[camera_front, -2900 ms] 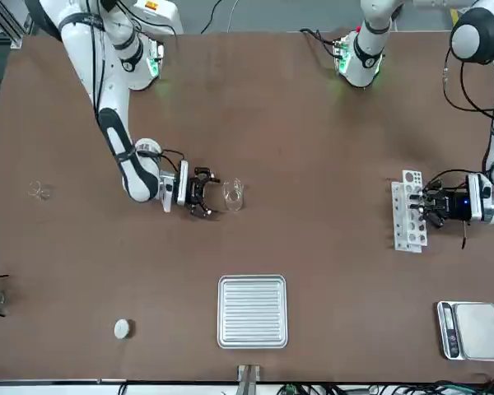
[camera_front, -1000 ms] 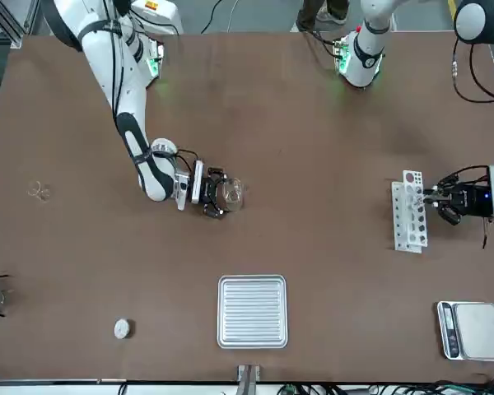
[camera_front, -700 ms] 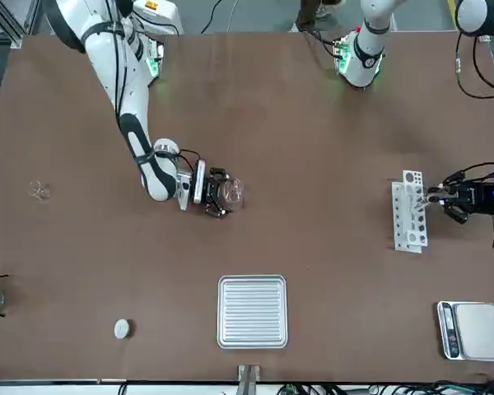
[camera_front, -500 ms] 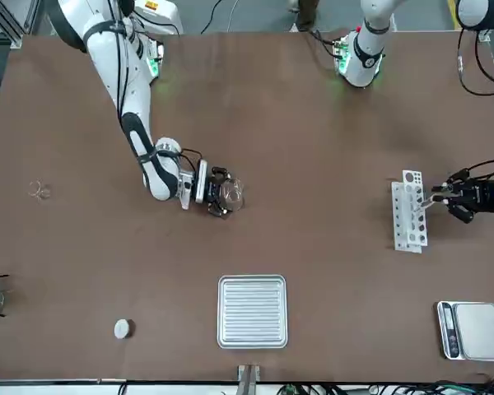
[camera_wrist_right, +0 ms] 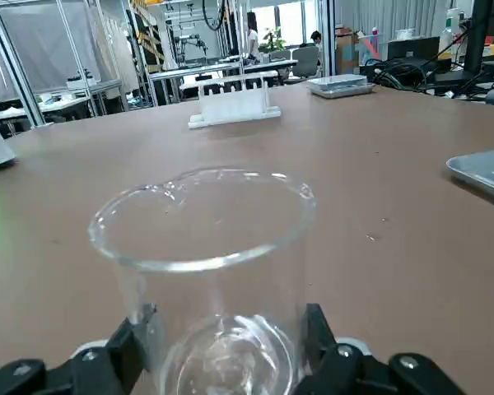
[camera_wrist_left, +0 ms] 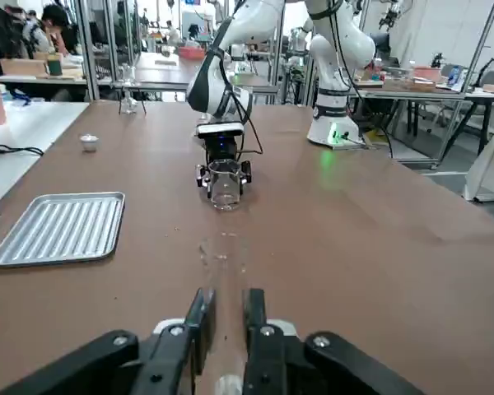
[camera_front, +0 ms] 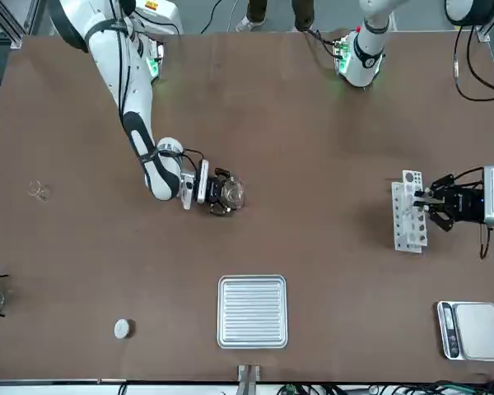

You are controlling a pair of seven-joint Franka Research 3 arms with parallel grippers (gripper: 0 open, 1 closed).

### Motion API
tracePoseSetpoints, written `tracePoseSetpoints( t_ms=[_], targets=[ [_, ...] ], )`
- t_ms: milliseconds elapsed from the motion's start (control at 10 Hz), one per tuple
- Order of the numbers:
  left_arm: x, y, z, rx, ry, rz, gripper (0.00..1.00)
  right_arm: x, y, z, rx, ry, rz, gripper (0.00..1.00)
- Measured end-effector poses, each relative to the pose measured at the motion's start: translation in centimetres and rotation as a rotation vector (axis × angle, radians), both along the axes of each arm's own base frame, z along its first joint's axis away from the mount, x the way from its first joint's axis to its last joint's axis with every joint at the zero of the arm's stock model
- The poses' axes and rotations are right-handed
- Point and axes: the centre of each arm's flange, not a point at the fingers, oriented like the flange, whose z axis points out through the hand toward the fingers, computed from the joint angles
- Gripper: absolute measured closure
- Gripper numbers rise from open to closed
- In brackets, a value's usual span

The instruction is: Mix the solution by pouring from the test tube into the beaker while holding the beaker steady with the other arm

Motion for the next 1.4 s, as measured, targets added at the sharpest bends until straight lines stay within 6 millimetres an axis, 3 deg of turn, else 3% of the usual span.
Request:
tracePoseSetpoints(
  t_ms=[200,800,1400],
  targets=[
    [0.7,-3.2,1.2,0.040,0.033,-0.025,0.79,0.0,0.0,0.0,0.001,0.000,0.000,0.22],
    [3.4,-14.8,2.1,0.170,0.003,-0.075,0.79,0.1,0.0,0.0,0.002,-0.001,0.000,0.22],
    [4.2,-25.2,2.7,0.282,0.027,-0.053,0.79,0.3,-0.1,0.1,0.001,-0.004,-0.003,0.22]
  ],
)
